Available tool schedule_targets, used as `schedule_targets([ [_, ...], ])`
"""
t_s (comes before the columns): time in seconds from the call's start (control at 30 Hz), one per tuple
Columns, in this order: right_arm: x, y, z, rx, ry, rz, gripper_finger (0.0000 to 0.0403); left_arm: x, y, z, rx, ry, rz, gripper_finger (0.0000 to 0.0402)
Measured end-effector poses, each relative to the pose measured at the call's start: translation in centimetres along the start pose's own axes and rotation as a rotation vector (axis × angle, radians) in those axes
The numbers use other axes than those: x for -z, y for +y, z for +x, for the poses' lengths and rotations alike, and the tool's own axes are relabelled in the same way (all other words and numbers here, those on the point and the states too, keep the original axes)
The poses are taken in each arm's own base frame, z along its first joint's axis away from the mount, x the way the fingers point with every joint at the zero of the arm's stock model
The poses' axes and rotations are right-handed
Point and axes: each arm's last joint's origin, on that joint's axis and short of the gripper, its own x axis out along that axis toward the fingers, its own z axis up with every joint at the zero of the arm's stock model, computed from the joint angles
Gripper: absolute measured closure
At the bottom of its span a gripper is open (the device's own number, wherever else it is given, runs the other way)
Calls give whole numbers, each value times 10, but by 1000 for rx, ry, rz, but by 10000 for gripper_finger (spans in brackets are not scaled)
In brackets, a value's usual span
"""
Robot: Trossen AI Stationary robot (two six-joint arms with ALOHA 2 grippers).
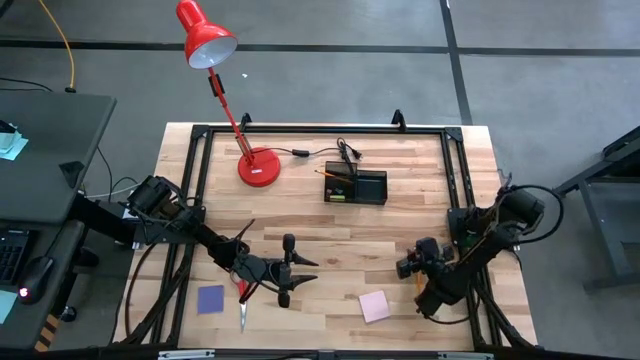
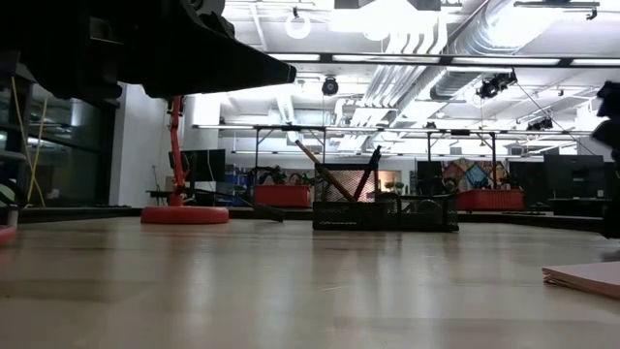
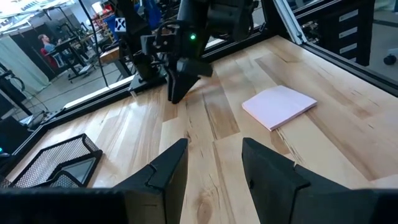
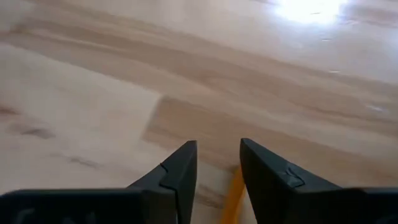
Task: Pick and place office supplies into organizer
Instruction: Put the orange pencil into the desk organizer
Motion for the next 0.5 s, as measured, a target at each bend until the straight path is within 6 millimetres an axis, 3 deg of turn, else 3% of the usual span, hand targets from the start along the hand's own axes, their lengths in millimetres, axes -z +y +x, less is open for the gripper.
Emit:
schedule_targets([
  [0.3, -5, 1, -1, 12, -40, -32, 281, 1, 0, 0, 2, 7, 5, 259],
  [0.5, -15, 5, -21, 162, -15, -76, 281, 1, 0, 0, 2, 7, 5, 259],
])
